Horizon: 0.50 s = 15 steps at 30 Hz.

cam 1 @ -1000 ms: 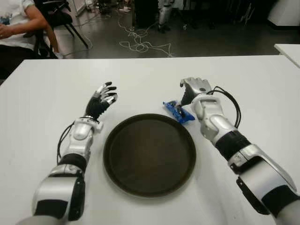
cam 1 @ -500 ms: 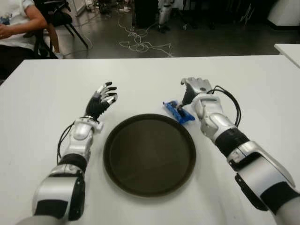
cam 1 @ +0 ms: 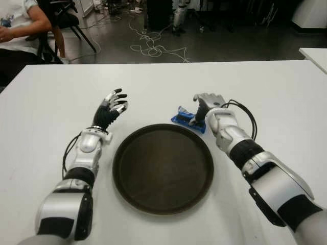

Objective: Pick up the Oreo

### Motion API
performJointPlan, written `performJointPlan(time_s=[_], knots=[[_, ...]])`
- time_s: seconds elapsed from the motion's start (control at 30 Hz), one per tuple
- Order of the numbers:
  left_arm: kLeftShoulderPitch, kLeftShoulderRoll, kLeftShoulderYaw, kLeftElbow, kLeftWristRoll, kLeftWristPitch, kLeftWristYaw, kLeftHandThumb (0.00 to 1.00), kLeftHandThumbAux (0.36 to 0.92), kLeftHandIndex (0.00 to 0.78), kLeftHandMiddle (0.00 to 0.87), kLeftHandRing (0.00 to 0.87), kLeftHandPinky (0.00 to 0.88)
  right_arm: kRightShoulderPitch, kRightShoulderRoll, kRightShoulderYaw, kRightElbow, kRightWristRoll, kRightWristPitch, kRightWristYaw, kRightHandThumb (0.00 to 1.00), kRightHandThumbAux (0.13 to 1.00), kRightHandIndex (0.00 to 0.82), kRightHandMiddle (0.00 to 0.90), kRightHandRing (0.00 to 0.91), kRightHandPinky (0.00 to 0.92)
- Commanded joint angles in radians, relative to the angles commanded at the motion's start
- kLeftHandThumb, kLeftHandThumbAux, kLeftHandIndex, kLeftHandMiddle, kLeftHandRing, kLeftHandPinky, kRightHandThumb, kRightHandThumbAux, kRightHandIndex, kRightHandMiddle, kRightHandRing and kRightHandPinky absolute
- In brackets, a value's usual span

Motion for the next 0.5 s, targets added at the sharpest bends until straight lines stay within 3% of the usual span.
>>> performJointPlan(time_s=[0.17, 0.33, 0.5], knots=[[0.001, 0.0, -0.001, -0.001, 0.002, -0.001, 0.003, 0.071, 0.622, 0.121, 0.213, 0.212, 0.233, 0.008, 0.037, 0.027, 0.06, -0.007, -0.011, -0.025, 0.0, 0.711, 0.256, 0.266, 0.31, 0.372], [0.001, 0.001, -0.001, 0.002, 0.003, -0.003, 0.004, 0.073, 0.626, 0.123, 0.216, 0.214, 0.233, 0.002, 0.04, 0.041, 0.081, -0.004, -0.016, -0.024, 0.0, 0.707, 0.246, 0.249, 0.296, 0.357], [-0.003, 0.001, 0.001, 0.004, 0.0, 0.002, 0.0, 0.078, 0.621, 0.116, 0.209, 0.21, 0.225, 0.0, 0.048, 0.05, 0.096, -0.002, -0.009, -0.024, 0.0, 0.699, 0.274, 0.279, 0.33, 0.409]])
